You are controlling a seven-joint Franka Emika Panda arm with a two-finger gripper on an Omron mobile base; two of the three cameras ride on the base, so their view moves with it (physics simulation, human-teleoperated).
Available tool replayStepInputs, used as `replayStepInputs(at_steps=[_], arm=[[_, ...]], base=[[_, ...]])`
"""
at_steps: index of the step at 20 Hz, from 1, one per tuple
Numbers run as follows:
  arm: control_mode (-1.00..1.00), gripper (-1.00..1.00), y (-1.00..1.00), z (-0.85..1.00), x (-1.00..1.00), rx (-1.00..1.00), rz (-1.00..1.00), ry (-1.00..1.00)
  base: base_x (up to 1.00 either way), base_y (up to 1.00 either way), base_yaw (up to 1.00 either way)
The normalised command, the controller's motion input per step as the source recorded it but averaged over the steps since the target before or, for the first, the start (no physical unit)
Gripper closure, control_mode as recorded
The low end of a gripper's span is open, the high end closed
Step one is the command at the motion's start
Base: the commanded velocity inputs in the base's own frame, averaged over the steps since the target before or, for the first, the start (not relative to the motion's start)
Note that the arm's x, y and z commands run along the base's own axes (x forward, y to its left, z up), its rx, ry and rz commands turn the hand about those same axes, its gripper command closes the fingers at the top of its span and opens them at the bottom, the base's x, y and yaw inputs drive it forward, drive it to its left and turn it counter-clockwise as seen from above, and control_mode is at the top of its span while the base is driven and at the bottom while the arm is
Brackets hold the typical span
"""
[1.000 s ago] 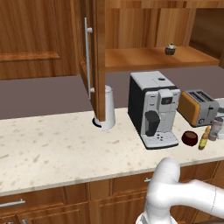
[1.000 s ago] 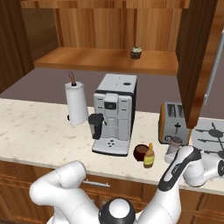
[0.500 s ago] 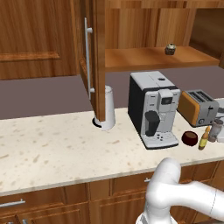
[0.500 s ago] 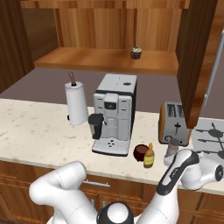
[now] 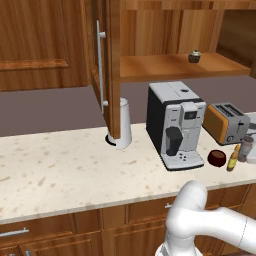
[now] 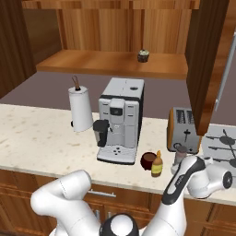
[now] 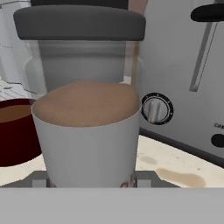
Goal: Pick the cinnamon and honey bottle from the cabinet and place them next to the mug.
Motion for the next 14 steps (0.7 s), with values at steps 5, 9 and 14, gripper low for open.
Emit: replayStepInputs(at_steps=[5,9,14], arm=[[-1.0,1.0,0.0,0.0,-0.13,0.0,0.0,0.0],[-1.0,1.0,0.0,0.0,-0.14,0.0,0.0,0.0],[-1.0,1.0,0.0,0.0,0.0,0.0,0.0,0.0]], base=[[0.0,0.0,0.0],[0.0,0.0,0.0],[0.0,0.0,0.0]])
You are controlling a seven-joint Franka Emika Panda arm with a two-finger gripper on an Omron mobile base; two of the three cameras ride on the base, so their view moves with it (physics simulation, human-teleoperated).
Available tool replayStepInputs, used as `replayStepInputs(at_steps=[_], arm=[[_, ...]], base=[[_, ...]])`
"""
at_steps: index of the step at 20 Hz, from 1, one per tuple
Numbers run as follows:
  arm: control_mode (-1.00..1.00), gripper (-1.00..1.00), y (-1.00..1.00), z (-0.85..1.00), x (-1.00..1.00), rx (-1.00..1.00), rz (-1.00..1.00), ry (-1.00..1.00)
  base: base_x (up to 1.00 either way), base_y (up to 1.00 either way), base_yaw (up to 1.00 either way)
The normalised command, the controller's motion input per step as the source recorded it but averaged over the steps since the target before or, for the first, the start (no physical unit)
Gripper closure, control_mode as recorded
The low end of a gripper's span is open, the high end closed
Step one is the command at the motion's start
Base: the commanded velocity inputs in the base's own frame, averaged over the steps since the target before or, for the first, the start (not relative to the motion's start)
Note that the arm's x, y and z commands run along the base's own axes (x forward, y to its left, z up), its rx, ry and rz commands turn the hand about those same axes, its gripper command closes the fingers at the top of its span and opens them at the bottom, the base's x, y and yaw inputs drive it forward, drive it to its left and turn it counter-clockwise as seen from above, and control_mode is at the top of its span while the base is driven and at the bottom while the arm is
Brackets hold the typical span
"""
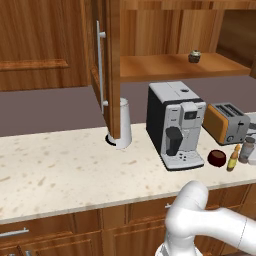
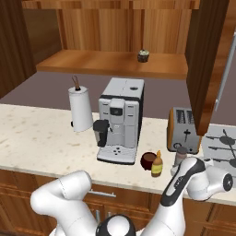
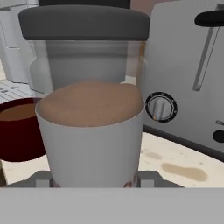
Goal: Pick the cinnamon and honey bottle from the cabinet and place them next to the mug.
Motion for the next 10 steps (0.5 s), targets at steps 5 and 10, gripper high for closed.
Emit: replayStepInputs(at_steps=[5,10], arm=[[-1.0,1.0,0.12,-0.04,-0.09,0.0,0.01,-0.01],[-1.0,1.0,0.17,0.0,-0.15,0.0,0.05,-0.04]], base=[[0.0,0.0,0.0],[0.0,0.0,0.0]])
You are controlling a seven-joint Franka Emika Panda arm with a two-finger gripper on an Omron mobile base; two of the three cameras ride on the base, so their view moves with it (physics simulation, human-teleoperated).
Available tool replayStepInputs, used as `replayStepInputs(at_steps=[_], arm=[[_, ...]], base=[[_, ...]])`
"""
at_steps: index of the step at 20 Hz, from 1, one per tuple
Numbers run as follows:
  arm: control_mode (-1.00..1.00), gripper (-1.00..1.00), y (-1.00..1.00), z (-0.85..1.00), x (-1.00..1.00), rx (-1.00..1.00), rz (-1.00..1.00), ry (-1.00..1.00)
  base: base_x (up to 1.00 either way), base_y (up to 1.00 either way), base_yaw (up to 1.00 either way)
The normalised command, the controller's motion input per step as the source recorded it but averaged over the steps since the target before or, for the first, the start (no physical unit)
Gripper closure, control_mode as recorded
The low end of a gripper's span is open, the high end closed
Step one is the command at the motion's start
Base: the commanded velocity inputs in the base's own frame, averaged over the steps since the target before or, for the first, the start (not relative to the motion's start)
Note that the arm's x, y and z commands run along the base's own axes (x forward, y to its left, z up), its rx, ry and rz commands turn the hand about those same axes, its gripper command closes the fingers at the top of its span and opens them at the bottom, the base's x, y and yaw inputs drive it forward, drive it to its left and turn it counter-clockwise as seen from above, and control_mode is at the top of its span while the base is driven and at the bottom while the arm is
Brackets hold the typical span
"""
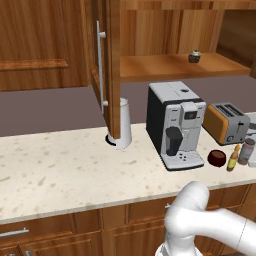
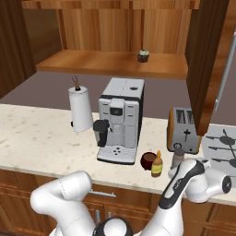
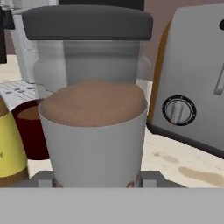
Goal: Pick the cinnamon and honey bottle from the cabinet and place them next to the mug.
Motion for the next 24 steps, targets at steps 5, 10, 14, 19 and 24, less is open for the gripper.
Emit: replayStepInputs(at_steps=[5,10,14,19,24], arm=[[-1.0,1.0,0.15,0.0,-0.12,0.0,0.05,-0.04],[-1.0,1.0,0.16,0.0,-0.04,0.0,0.05,-0.04],[-1.0,1.0,0.12,0.0,0.0,0.0,0.04,0.0],[-1.0,1.0,0.03,0.0,0.0,0.0,0.01,0.0],[-1.0,-1.0,0.0,0.0,0.0,0.0,0.0,0.0]], base=[[0.0,0.0,0.0],[0.0,0.0,0.0],[0.0,0.0,0.0],[0.0,0.0,0.0],[0.0,0.0,0.0]])
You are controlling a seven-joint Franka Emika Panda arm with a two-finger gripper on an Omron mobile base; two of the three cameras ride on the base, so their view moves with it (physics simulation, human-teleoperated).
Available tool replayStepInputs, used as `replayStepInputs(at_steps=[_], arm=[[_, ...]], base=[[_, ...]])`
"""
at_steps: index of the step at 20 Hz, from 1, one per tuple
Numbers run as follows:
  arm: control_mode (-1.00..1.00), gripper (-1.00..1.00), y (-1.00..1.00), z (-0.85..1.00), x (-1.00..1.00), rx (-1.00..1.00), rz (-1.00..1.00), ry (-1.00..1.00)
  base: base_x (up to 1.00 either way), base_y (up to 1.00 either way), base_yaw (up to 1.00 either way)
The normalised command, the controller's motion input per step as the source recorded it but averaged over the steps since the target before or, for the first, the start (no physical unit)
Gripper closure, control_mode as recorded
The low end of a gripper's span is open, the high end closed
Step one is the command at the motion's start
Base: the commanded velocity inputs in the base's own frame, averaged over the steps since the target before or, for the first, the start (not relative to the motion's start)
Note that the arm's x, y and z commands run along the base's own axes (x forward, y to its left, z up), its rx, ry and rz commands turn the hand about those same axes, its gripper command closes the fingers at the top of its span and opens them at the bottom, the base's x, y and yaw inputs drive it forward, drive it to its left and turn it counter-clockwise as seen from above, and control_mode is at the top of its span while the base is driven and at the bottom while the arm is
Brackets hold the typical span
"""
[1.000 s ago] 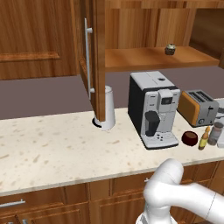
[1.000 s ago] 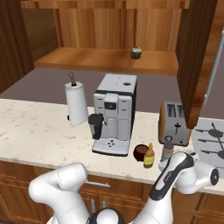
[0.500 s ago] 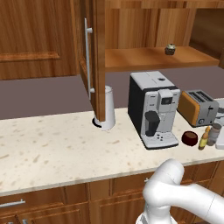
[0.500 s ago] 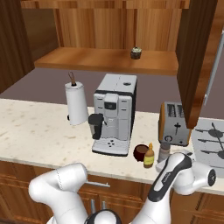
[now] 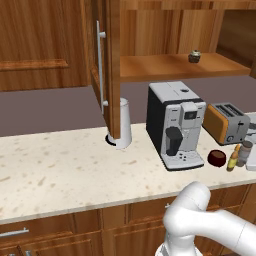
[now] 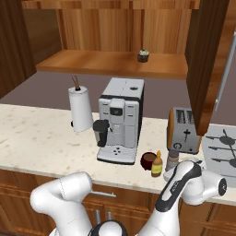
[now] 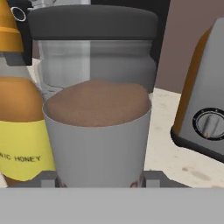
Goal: Pick the cinnamon and honey bottle from the cabinet and place them next to the mug.
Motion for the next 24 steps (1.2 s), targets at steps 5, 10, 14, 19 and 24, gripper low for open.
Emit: replayStepInputs(at_steps=[5,10,14,19,24], arm=[[-1.0,-1.0,0.0,0.0,0.0,0.0,0.0,0.0],[-1.0,-1.0,0.0,0.0,0.0,0.0,0.0,0.0],[-1.0,-1.0,0.0,0.0,0.0,0.0,0.0,0.0],[-1.0,-1.0,-0.12,0.0,-0.06,0.0,-0.01,0.0],[-1.0,-1.0,-0.17,0.04,-0.46,0.03,-0.08,-0.08]], base=[[0.0,0.0,0.0],[0.0,0.0,0.0],[0.0,0.0,0.0],[0.0,0.0,0.0],[0.0,0.0,0.0]])
